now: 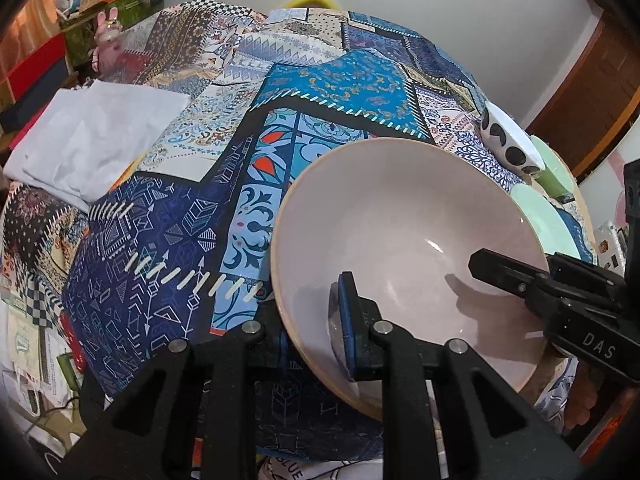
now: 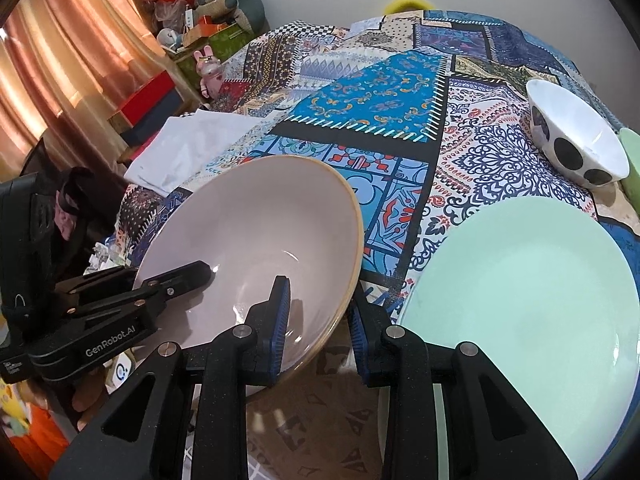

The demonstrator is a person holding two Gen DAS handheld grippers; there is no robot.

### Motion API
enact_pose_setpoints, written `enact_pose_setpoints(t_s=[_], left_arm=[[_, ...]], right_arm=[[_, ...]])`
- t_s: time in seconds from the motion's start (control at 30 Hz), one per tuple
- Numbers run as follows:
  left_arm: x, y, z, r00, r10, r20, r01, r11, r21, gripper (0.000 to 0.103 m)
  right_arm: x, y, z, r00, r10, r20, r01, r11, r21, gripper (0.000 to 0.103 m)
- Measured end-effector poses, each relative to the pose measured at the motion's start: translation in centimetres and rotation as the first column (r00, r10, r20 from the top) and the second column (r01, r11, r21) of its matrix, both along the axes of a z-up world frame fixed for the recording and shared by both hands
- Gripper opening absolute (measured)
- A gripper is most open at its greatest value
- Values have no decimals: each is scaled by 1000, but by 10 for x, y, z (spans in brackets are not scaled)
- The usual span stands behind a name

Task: Organize plates and bowls

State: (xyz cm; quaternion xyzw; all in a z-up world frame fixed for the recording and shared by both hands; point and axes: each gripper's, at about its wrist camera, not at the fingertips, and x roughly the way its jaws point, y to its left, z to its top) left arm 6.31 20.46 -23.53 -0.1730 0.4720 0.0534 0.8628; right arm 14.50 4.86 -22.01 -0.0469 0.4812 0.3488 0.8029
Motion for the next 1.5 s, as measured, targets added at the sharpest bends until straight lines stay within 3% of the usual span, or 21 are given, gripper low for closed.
enact_pose_setpoints(t_s=[0.37, 0.53, 0.67, 0.8, 1.0, 1.23, 1.5], left_arm=[[-9, -6, 5, 1000, 7, 0, -7, 1000, -20, 23], [-18, -12, 22, 999, 12, 32, -13, 999, 29, 26], [-25, -15, 37, 998, 29, 62, -33, 997, 63, 37], [-29, -16, 54, 995, 48, 93, -55, 995, 83, 41], [-21, -28, 83, 988, 40, 152, -59, 991, 120, 62], [5, -55, 109, 980, -14, 197, -20, 985, 172, 79], [56, -82, 120, 981, -90, 174, 57, 981, 187, 87]], right_arm=[[-2, -16, 14, 999, -13, 35, 12, 1000, 27, 31], [-6, -32, 34, 993, -31, 116, 28, 999, 35, 37], [-4, -50, 47, 985, -62, 161, 55, 997, 44, 45], [2, -76, 59, 973, -113, 202, 104, 993, 53, 48], [16, -116, 75, 945, -200, 260, 192, 980, 57, 52], [38, -150, 80, 925, -273, 264, 265, 962, 67, 53], [67, -170, 76, 908, -306, 287, 307, 951, 43, 53]])
